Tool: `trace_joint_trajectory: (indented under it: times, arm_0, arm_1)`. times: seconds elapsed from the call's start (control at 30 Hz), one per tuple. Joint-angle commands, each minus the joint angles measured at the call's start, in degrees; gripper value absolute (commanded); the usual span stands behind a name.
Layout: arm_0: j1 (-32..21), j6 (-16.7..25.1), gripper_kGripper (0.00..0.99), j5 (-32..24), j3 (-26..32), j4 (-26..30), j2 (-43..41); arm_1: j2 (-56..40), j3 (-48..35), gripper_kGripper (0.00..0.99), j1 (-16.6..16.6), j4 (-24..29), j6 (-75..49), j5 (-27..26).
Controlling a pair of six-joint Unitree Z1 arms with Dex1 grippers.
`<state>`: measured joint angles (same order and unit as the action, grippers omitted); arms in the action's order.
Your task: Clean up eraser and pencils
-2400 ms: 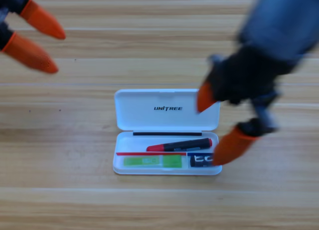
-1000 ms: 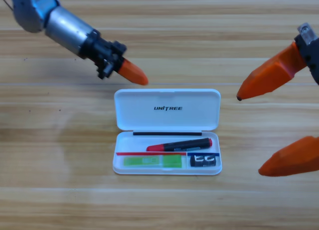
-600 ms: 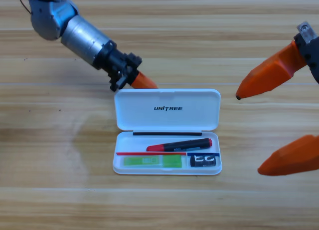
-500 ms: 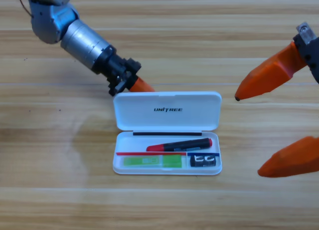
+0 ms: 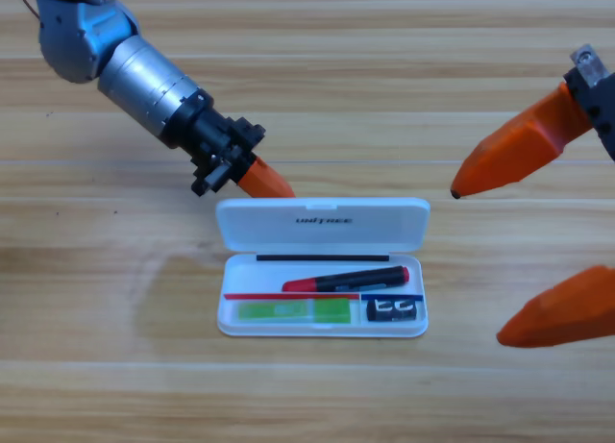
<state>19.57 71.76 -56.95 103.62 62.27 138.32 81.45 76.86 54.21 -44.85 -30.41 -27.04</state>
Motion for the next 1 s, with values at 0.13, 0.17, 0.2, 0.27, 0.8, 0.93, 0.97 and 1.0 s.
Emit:
trace_joint_trajectory:
  times: [0.13, 0.17, 0.2, 0.27, 0.8, 0.93, 0.97, 1.0]
  arm_0:
    - [3.19, 1.36, 0.0, 1.66, -3.33, 0.49, -1.56]
    - [3.36, 1.54, 0.0, 1.66, -3.6, 0.4, -1.65]
    - [3.45, 1.63, 0.0, 1.75, -3.77, 0.4, -1.74]
    - [3.8, 1.8, 0.0, 2.02, -4.3, 0.22, -1.92]
    - [6.7, 2.16, 0.0, 3.95, -11.59, -5.58, -2.09]
    - [7.5, 1.72, 0.0, 5.0, -13.44, -7.51, -2.09]
    - [7.58, 1.63, 0.0, 5.09, -13.97, -8.04, -2.09]
    - [7.67, 1.63, 0.0, 5.18, -14.58, -8.57, -2.18]
  arm_1:
    - [0.29, -1.1, 0.919, -1.3, 0.82, 0.17, -0.56]
    - [0.29, -1.1, 0.919, -1.3, 0.82, 0.26, -0.56]
    - [0.29, -1.1, 0.919, -1.3, 0.82, 0.26, -0.56]
    - [0.55, -1.01, 0.919, -1.3, 0.82, 0.26, -0.56]
    - [1.35, -0.92, 0.92, -1.3, 0.82, 0.35, -0.73]
    - [1.61, -0.84, 0.92, -1.3, 0.82, 0.35, -0.91]
    - [1.61, -0.84, 0.92, -1.3, 0.82, 0.35, -1.0]
    - [1.61, -0.84, 0.92, -1.3, 0.82, 0.35, -1.0]
